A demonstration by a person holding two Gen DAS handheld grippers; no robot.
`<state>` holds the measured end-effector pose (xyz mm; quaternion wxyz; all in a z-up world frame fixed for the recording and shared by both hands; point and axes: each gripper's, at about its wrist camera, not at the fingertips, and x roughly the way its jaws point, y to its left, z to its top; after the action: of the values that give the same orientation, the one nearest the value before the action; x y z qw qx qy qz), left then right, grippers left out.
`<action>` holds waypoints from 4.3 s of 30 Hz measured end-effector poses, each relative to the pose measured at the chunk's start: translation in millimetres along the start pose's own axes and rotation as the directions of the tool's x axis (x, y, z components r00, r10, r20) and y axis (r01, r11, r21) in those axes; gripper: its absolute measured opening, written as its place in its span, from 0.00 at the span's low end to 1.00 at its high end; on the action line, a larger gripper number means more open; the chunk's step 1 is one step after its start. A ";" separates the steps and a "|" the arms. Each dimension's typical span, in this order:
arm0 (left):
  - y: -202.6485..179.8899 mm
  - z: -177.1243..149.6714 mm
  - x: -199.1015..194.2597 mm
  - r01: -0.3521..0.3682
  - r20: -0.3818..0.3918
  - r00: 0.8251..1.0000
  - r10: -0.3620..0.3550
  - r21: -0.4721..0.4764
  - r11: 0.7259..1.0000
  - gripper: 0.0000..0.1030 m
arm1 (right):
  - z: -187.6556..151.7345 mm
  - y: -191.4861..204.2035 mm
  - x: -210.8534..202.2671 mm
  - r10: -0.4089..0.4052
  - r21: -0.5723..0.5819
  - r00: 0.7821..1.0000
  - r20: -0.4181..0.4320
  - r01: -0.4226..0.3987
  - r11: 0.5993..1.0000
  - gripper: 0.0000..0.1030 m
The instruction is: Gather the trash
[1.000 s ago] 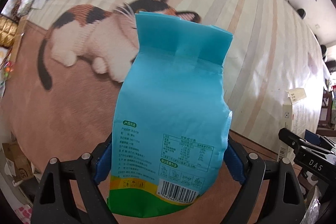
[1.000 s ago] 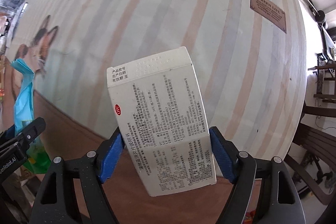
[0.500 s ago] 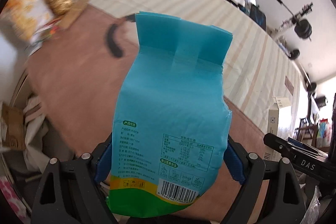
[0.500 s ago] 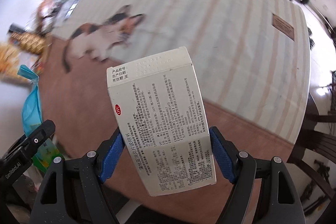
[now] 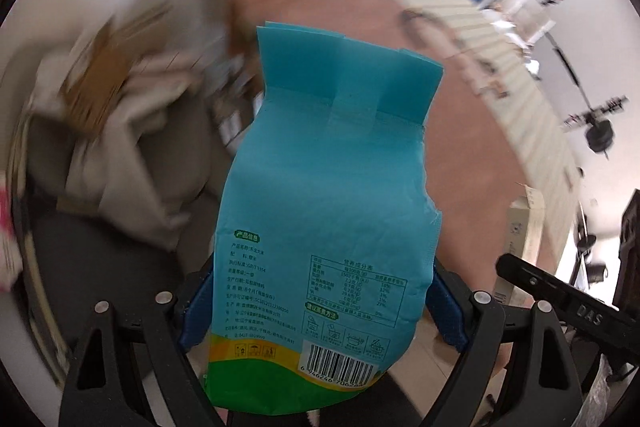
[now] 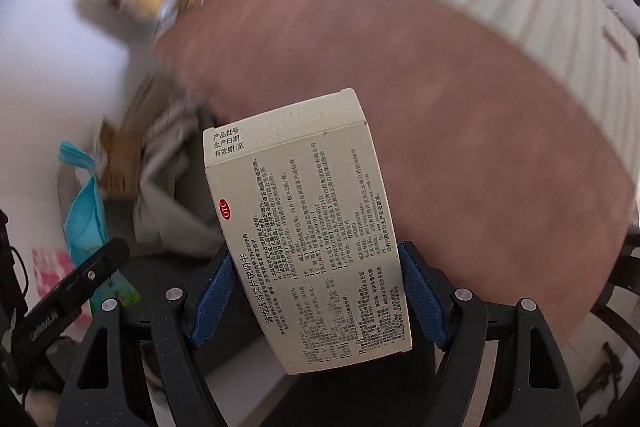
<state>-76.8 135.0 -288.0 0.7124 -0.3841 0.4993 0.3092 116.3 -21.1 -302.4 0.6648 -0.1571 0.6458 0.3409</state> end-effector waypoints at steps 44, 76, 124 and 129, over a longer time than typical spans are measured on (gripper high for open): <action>242.8 -128.1 342.4 -0.298 -0.222 0.947 0.230 -0.346 0.890 1.00 | -67.5 52.4 472.8 -0.202 -0.402 0.952 -0.228 0.097 0.910 1.00; 43.4 -108.2 -130.9 -0.002 0.070 0.997 0.014 -0.165 0.986 1.00 | -68.8 108.2 -123.1 0.105 -0.467 0.986 -0.132 -0.155 0.871 1.00; 14.4 -143.7 -244.0 0.101 0.240 0.969 -0.062 -0.152 0.983 1.00 | -101.3 134.5 -231.3 0.227 -0.541 0.959 -0.172 -0.284 0.791 1.00; 14.3 -145.8 -245.0 0.102 0.239 0.969 -0.064 -0.153 0.983 1.00 | -106.1 131.1 -230.7 0.222 -0.545 0.958 -0.180 -0.285 0.789 1.00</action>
<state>-233.7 3.6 -89.0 0.7444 -0.4232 0.3682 0.3622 -34.1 -53.5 -61.6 0.5009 -0.2766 0.5654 0.5940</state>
